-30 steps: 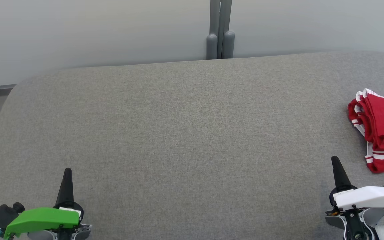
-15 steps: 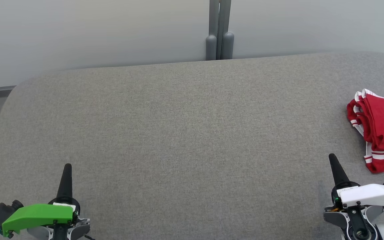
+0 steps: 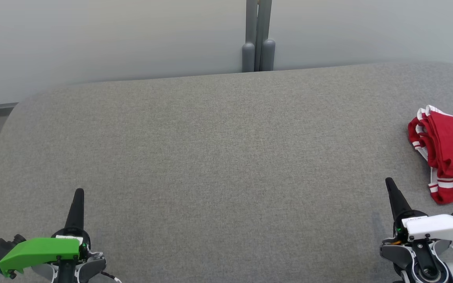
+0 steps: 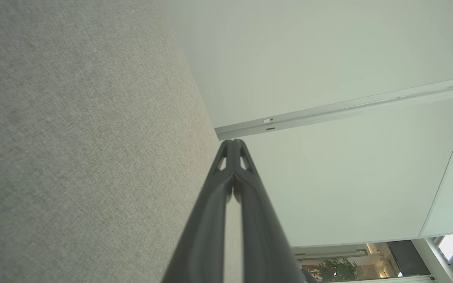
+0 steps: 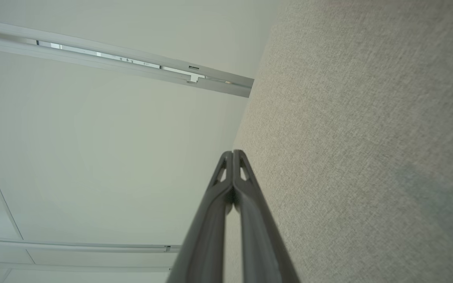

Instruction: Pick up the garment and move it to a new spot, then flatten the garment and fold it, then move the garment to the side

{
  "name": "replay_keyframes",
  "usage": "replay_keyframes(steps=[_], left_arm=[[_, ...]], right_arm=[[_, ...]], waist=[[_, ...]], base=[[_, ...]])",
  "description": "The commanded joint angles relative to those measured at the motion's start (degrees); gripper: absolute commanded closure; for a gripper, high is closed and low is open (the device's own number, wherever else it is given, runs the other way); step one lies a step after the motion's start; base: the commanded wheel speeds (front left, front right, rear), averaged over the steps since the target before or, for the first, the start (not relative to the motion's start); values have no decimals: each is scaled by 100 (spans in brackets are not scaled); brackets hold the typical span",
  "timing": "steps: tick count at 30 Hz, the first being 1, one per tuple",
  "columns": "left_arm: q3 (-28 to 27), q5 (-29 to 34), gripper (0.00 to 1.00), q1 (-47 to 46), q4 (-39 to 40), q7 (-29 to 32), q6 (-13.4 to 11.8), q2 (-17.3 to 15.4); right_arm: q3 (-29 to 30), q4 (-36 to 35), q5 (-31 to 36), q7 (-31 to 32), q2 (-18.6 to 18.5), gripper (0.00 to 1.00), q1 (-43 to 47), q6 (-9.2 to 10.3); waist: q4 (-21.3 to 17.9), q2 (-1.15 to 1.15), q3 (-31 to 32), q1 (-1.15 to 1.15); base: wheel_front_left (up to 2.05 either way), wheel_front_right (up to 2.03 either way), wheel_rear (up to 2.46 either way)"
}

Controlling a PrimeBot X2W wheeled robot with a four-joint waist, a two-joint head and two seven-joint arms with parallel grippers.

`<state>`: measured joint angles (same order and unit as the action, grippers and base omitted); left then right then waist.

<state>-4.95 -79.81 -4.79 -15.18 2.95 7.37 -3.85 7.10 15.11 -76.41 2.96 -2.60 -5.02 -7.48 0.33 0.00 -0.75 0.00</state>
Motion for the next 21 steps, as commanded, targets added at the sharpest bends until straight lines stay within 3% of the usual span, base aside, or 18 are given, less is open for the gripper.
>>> replay_keyframes(steps=[1,21], left_arm=[[-27,-154,100,-122,36,42,17,15],[-115,-921,100,-229,33,268,20,58]], right_arm=[[0,-49,-156,39,-38,100,-99,-3],[-28,-68,-1141,256,-40,100,-153,-2]], waist=[[-2,0,3,0],[-22,0,36,0]], base=[[0,0,0],[0,0,0]])
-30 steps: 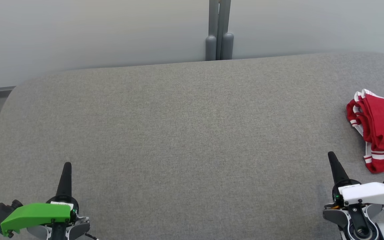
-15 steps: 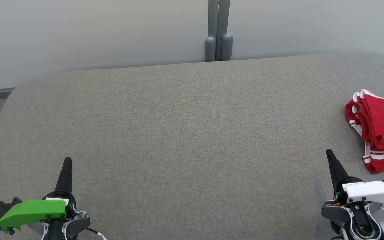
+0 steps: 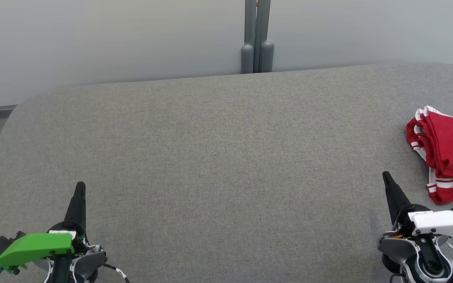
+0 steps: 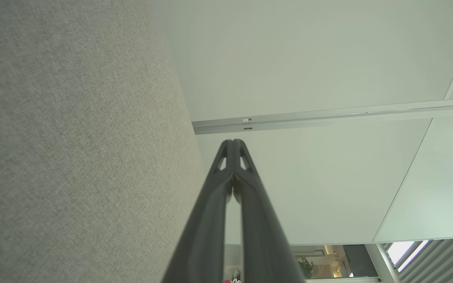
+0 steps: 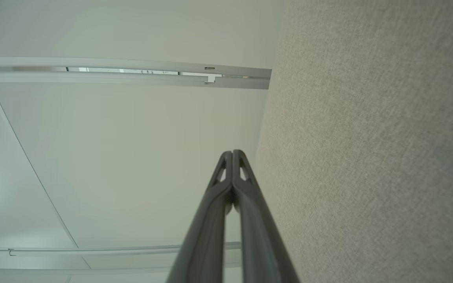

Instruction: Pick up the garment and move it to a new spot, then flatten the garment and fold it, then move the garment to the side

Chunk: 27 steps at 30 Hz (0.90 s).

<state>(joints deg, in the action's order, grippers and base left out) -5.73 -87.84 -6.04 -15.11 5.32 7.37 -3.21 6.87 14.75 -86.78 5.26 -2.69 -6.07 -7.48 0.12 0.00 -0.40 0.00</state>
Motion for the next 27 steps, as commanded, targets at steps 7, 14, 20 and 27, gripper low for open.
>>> replay_keyframes(steps=[7,14,20,27], left_arm=[[-64,-361,100,-129,24,108,21,12],[-77,-464,100,-149,23,146,22,22],[-79,-461,100,-148,22,149,22,23],[-80,-457,100,-149,23,151,22,25]], right_arm=[[-14,-37,-412,99,-32,100,-79,-2],[-18,-39,-572,131,-32,100,-96,-2],[-18,-38,-571,131,-32,100,-93,-2],[-19,-38,-571,131,-32,100,-92,-2]], waist=[[-8,0,13,0],[-12,0,20,0],[-12,0,20,0],[-12,0,20,0]], base=[[0,0,0],[0,0,0],[0,0,0],[0,0,0]])
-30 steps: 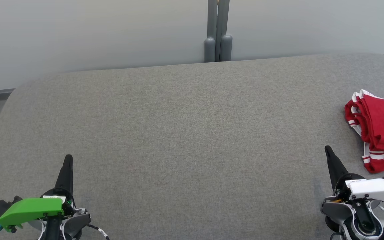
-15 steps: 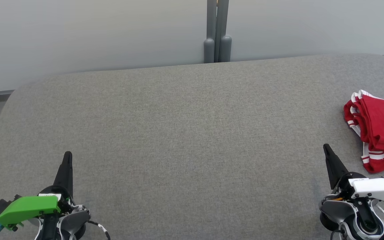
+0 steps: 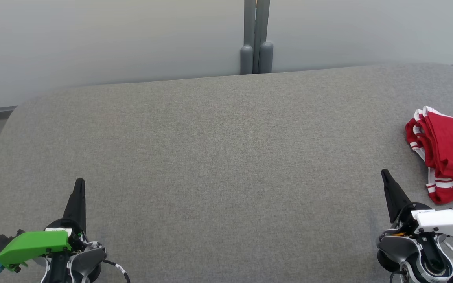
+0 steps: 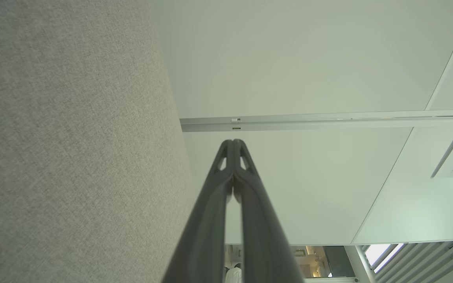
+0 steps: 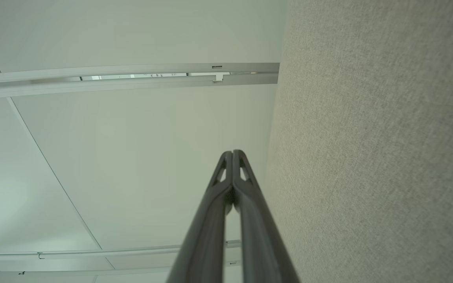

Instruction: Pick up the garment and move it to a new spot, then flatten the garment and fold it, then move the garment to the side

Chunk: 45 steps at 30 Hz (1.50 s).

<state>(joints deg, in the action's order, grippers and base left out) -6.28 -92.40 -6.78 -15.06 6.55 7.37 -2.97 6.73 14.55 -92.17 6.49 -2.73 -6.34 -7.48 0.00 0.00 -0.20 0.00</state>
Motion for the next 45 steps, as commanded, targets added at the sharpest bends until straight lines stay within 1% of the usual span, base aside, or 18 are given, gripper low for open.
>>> replay_keyframes(steps=[1,45], left_arm=[[-25,-1,100,-75,17,28,22,1],[-32,12,100,-76,18,28,22,7]], right_arm=[[-5,-18,-32,7,-28,100,-64,-2],[-5,-18,-33,6,-28,100,-63,-2]], waist=[[0,0,0,0],[0,0,0,0]], base=[[0,0,0],[0,0,0]])
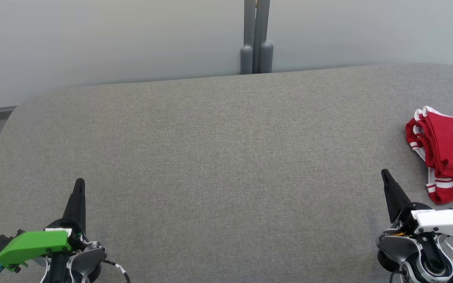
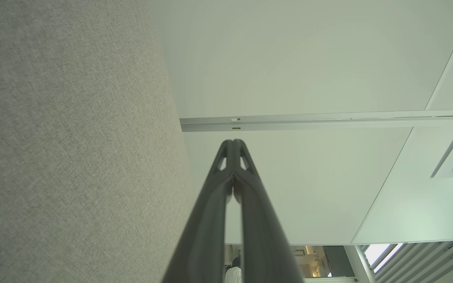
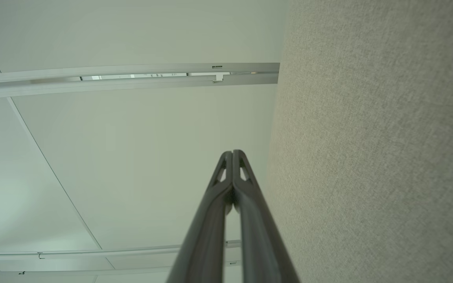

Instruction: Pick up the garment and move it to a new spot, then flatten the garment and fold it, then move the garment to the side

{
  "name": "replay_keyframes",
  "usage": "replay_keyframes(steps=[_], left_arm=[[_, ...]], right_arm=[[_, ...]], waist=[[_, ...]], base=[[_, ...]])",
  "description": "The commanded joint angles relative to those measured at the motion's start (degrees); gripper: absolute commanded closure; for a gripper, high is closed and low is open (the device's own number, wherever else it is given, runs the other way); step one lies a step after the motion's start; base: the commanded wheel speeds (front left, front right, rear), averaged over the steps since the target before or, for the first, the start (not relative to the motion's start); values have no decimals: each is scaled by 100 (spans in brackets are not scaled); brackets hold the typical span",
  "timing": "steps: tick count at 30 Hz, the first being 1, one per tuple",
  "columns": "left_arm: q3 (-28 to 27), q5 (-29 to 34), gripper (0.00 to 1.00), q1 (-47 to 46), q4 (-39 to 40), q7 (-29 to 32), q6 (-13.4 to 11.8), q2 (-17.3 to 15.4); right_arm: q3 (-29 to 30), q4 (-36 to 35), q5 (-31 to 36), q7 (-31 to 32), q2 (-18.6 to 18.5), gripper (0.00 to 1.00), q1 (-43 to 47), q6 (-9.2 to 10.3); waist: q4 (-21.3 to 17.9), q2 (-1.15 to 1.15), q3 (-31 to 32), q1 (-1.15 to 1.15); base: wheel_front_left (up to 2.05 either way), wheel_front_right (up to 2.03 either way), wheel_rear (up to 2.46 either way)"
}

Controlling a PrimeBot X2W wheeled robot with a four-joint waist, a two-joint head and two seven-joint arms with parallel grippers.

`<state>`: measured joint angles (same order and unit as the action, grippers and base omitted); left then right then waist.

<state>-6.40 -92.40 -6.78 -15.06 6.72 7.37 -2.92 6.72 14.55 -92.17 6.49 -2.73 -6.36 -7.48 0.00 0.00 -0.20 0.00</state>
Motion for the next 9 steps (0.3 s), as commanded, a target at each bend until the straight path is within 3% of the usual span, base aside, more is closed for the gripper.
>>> replay_keyframes(steps=[1,9], left_arm=[[-20,13,100,-76,18,12,22,2],[-20,14,100,-76,18,13,22,2]], right_arm=[[-4,-18,-33,6,-28,100,-61,-2],[-5,-18,-34,6,-28,100,-61,-2]], waist=[[0,0,0,0],[0,0,0,0]], base=[[0,0,0],[0,0,0]])
